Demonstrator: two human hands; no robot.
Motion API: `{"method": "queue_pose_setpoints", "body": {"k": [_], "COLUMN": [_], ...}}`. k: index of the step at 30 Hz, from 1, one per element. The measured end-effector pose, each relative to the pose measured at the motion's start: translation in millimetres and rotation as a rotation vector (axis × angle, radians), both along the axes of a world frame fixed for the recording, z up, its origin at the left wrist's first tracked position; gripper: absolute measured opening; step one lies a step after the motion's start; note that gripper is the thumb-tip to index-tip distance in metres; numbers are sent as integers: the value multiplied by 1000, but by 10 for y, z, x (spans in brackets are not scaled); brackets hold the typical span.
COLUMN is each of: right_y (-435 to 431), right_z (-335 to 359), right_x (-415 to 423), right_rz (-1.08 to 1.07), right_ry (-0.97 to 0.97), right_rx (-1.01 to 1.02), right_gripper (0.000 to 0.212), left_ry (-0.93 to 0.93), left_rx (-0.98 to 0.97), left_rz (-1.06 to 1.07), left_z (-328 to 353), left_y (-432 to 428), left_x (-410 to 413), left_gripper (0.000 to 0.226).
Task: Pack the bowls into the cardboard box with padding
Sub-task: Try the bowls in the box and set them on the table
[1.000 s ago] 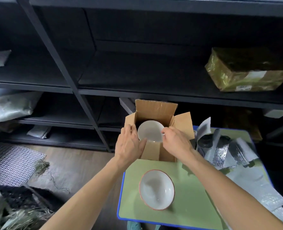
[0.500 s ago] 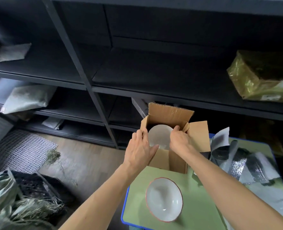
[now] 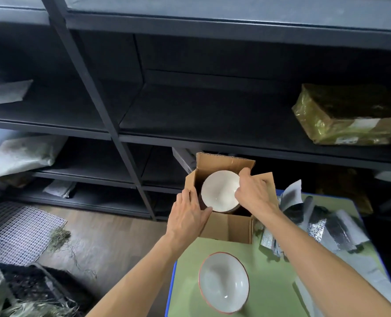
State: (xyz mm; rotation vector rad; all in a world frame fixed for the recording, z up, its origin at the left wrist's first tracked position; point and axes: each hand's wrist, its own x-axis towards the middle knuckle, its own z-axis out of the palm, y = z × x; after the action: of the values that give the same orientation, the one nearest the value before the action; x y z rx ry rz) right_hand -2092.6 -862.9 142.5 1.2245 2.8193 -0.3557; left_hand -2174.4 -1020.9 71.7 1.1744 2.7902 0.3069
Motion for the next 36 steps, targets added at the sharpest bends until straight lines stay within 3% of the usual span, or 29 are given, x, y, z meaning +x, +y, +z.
{"method": "queue_pose_setpoints", "body": {"k": [5, 8, 10, 12, 14, 18, 23, 28, 36], "right_y": [-11, -37, -74, -134, -226, -490, -769, -937, -1022], "right_z": [259, 355, 389, 388, 356, 186, -66, -358, -655], "right_x": [229, 401, 537, 674, 813, 1093, 1372, 1508, 1519], "right_rz": [-47, -61, -48, -46, -61, -100, -85, -81, -74], "right_ry": [88, 159, 207, 250, 266, 238, 189, 144, 82], "right_rx": [-33, -82, -127, -190, -231, -260, -303, -405, -433], "right_gripper": [26, 30, 37, 41, 40, 35, 33, 32, 31], "left_ry": [117, 192, 213, 202, 67, -24, -124, -130, -187], "left_rx": [-1, -18, 88, 239, 308, 265, 169, 84, 36], "left_rz": [-122, -313, -384, -411, -337, -252, -275, -293, -292], "left_z": [98, 221, 313, 379, 455, 338, 54, -85, -239], "left_y": [-109, -197, -266, -293, -313, -409, -613, -787, -863], "left_x": [-69, -32, 23, 118, 211, 415, 625, 797, 796], "left_gripper": [55, 66, 34, 32, 30, 51, 46, 20, 24]}}
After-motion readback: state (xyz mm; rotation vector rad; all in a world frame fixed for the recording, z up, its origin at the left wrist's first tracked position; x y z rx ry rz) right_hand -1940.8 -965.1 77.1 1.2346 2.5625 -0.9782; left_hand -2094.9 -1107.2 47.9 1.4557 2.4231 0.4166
